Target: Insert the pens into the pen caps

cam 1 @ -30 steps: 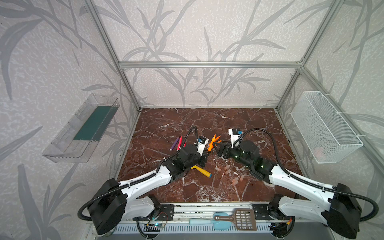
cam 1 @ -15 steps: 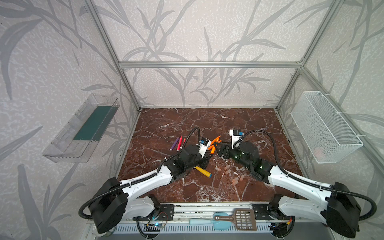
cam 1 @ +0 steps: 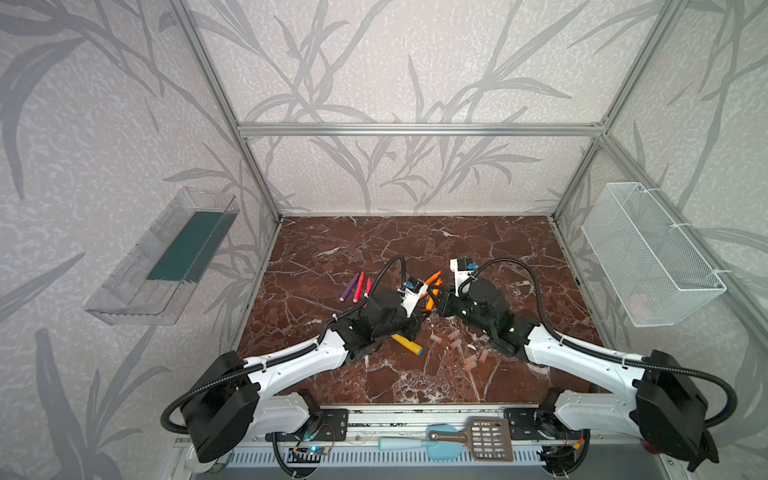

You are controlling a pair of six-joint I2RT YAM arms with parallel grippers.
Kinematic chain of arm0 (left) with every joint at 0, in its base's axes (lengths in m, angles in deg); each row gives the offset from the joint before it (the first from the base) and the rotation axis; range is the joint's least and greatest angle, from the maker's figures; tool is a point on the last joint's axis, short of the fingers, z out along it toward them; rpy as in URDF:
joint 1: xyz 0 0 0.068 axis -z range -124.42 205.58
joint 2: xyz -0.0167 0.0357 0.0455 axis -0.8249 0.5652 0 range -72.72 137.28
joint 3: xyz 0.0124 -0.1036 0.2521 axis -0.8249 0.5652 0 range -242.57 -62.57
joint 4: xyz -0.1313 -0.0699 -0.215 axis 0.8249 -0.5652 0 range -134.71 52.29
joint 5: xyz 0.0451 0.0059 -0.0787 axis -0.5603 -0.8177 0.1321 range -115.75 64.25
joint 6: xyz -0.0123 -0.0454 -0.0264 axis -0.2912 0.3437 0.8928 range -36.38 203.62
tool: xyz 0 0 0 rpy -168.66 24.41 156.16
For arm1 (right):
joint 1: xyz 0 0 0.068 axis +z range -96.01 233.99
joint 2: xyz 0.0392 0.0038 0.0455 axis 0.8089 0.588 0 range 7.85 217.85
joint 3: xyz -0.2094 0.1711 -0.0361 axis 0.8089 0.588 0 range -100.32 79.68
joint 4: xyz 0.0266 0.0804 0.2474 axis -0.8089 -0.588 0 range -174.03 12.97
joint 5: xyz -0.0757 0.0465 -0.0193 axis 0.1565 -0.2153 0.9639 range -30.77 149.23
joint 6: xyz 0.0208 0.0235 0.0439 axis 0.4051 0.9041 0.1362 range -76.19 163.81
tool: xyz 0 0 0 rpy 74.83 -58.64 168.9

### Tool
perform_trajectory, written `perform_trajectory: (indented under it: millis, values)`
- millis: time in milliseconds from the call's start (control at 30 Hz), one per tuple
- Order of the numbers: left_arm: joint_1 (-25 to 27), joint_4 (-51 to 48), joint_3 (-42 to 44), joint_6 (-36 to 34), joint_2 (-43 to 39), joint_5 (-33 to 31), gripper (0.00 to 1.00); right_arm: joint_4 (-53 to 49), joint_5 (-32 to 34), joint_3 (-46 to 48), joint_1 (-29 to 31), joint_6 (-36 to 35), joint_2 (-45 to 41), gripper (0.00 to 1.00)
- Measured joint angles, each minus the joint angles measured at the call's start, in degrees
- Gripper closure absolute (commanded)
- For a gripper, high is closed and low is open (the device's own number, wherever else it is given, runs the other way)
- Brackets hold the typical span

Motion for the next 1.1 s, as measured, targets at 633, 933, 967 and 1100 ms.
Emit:
perform_trajectory:
  millis: [633, 933, 967, 1100]
  values:
    - [0.0, 0.5, 0.0, 0.2, -0.5, -1.3, 0.58, 6.3, -5.0, 4.5, 0.0, 8.1, -0.2, 1.0]
    - [0.0, 0.9, 0.0, 0.2, -0.1, -1.2, 0.56, 10.6, -5.8, 6.3, 0.0, 11.1, 0.5, 1.0]
    - [0.0, 0.9, 0.0, 0.2, 0.0, -1.2, 0.56, 10.8, -5.8, 6.4, 0.0, 11.2, 0.5, 1.0]
    - [0.0, 0.9, 0.0, 0.2, 0.5, -1.2, 0.61, 11.2, -5.8, 6.5, 0.0, 11.6, 0.5, 1.0]
